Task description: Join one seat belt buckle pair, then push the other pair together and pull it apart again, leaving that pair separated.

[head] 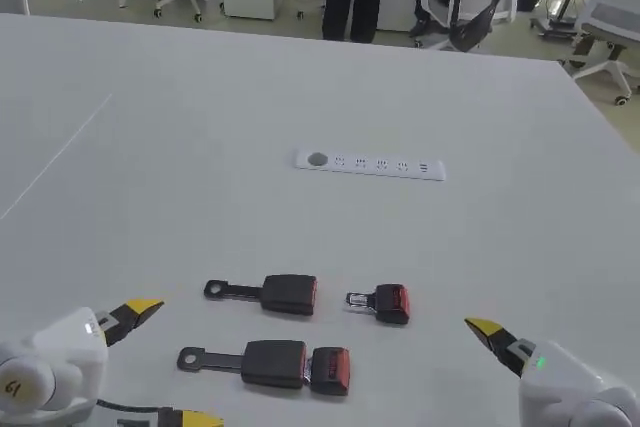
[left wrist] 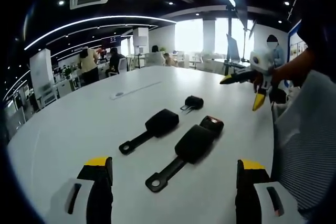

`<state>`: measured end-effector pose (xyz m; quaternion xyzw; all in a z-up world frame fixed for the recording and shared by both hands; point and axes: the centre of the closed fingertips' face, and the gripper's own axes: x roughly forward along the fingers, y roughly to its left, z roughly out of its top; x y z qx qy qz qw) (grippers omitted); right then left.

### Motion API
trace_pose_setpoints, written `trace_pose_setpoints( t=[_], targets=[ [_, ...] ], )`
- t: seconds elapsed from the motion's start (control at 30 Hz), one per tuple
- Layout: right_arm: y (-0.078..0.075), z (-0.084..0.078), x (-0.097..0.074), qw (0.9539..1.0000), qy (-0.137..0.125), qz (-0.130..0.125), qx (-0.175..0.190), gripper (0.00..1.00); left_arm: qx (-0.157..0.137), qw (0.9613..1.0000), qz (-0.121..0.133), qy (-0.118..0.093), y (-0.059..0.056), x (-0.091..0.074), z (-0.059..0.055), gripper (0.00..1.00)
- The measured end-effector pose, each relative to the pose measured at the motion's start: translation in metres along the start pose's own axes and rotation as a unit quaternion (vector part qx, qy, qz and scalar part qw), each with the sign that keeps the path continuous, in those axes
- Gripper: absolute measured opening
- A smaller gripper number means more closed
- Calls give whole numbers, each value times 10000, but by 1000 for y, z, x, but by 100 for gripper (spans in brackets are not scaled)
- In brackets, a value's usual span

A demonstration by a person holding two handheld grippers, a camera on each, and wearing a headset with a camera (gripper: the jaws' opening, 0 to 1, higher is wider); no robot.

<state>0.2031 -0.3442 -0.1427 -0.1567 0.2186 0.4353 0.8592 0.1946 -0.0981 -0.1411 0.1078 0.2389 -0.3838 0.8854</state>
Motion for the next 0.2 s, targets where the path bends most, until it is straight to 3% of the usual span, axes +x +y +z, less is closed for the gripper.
trace_pose_setpoints(
  t=[0.13, 0.17, 0.2],
  targets=[
    [1, 0, -1, 10000, 24, 4, 3, 99, -2, 10000, -8, -21, 6, 0, -6, 100],
    [1, -1, -1, 10000, 27, 4, 5, 99, -5, 10000, -2, -22, -6, -1, 8, 100],
    [1, -1, -1, 10000, 27, 0, 1, 99, -9, 10000, -6, -26, -8, -1, 9, 100]
  ],
)
